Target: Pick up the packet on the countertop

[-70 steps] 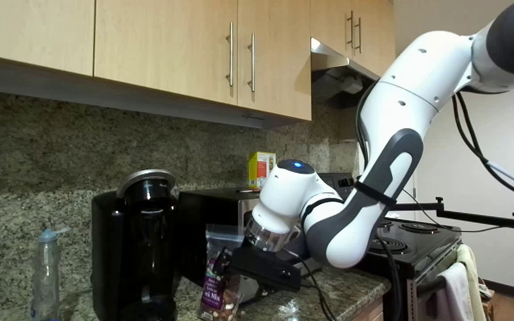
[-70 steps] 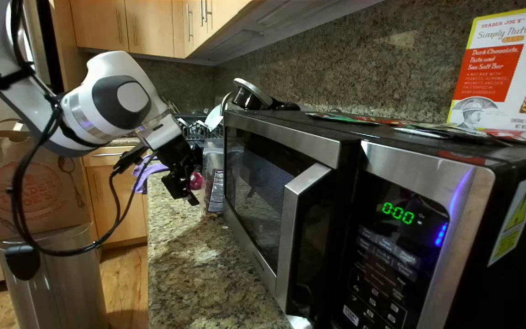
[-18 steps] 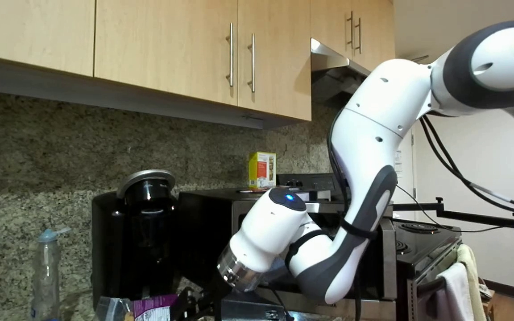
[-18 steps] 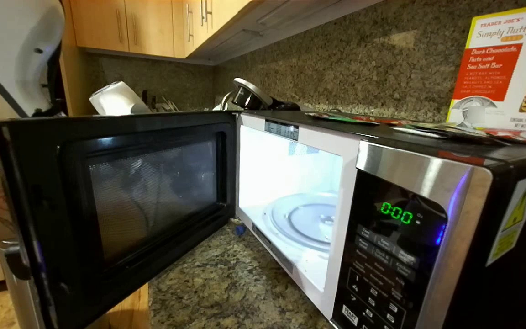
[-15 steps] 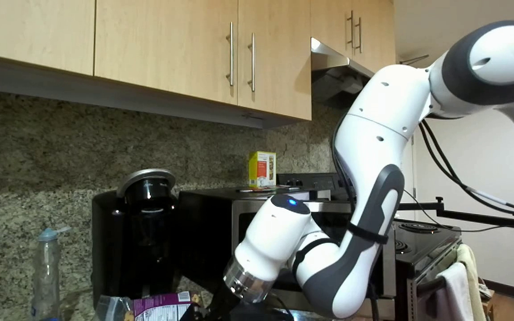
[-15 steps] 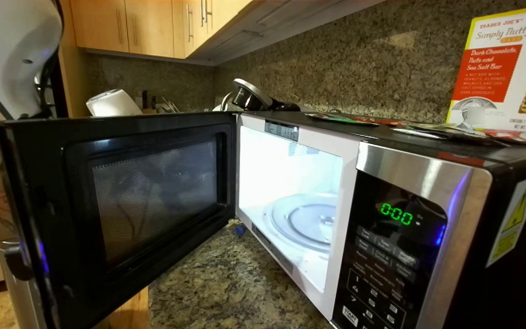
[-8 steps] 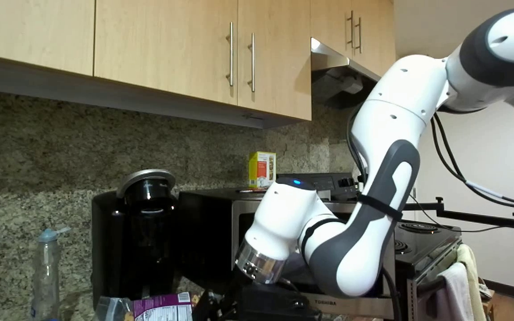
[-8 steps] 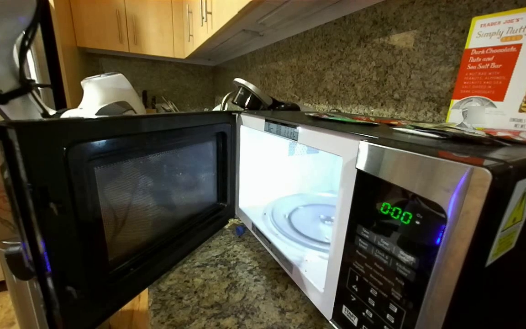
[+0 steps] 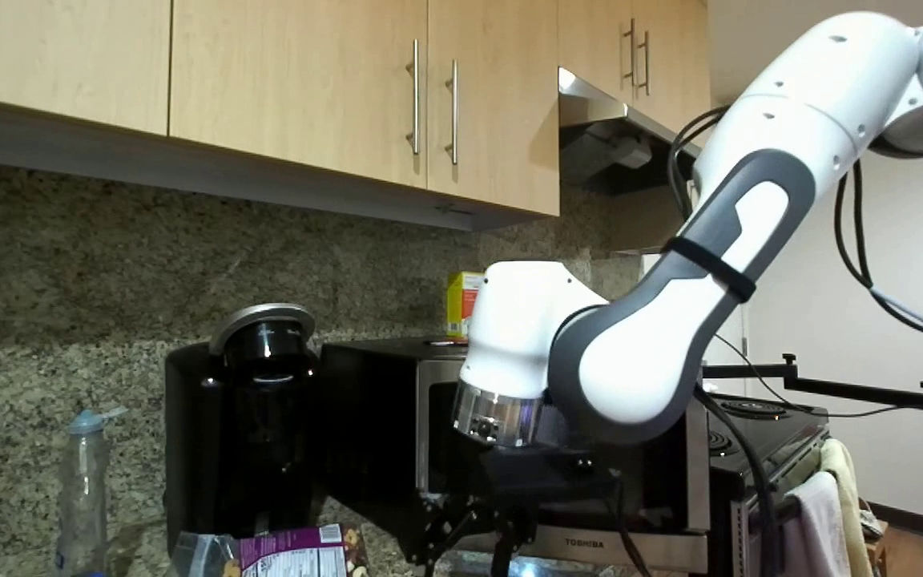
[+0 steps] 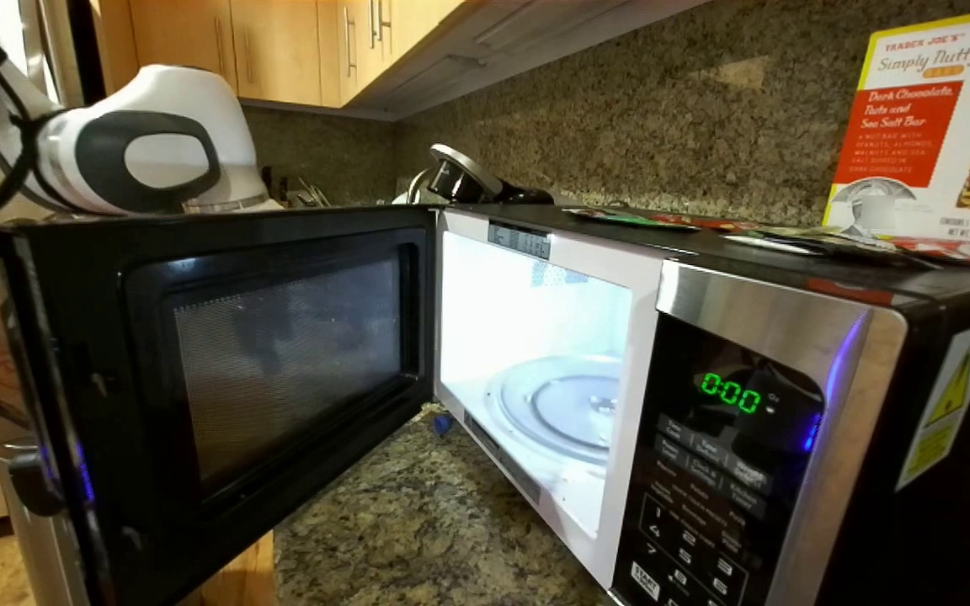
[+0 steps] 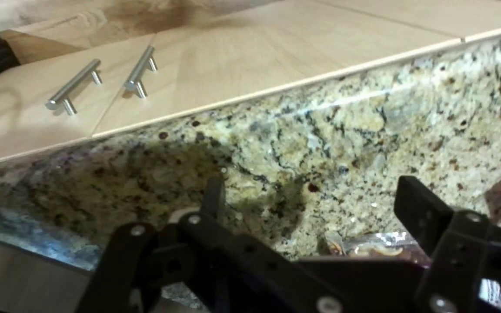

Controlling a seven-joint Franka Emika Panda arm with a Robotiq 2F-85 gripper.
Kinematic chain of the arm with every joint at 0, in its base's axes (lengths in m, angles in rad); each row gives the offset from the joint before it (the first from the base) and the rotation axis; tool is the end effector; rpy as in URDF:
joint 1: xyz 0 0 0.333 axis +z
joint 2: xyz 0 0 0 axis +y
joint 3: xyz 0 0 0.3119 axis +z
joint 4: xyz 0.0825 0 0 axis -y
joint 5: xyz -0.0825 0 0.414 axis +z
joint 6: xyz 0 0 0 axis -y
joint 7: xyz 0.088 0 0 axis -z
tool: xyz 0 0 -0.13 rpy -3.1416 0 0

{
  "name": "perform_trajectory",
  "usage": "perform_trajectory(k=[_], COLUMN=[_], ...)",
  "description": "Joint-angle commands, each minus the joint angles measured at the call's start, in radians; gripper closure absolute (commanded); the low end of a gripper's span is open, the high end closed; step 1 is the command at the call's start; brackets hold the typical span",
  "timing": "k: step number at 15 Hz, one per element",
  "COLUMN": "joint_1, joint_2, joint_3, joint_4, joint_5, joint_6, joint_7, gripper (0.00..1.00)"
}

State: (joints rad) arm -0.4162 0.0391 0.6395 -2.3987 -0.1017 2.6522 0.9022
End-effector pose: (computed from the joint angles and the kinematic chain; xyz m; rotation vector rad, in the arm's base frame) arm 0.5255 0.1222 0.2751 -2.9012 0.8934 -0.3152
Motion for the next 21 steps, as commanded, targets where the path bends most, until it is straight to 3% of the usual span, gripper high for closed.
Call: perform_trajectory(k=[1,4,7,8,10,21], joint_1=[0.172,0.29,0.341,0.353,0.358,0.361], joint_2=[-0.189,-0.32,-0.394,-0.343,-0.381,-0.383], joint_3=[-0.169,-0.343,-0.444,-0.44,-0.465,-0.466], joint_4=[-0.018,-0.028,-0.016,0.002,0.001,-0.007], joint_5=[0.233,0.24,0.174,0.179,0.178,0.177], joint_6=[-0.234,-0.44,-0.559,-0.514,-0.547,-0.548], joint_7=[-0.264,-0.39,-0.437,-0.387,-0.409,-0.413], gripper=[0.0,0.0,0.0,0.0,0.0,0.0])
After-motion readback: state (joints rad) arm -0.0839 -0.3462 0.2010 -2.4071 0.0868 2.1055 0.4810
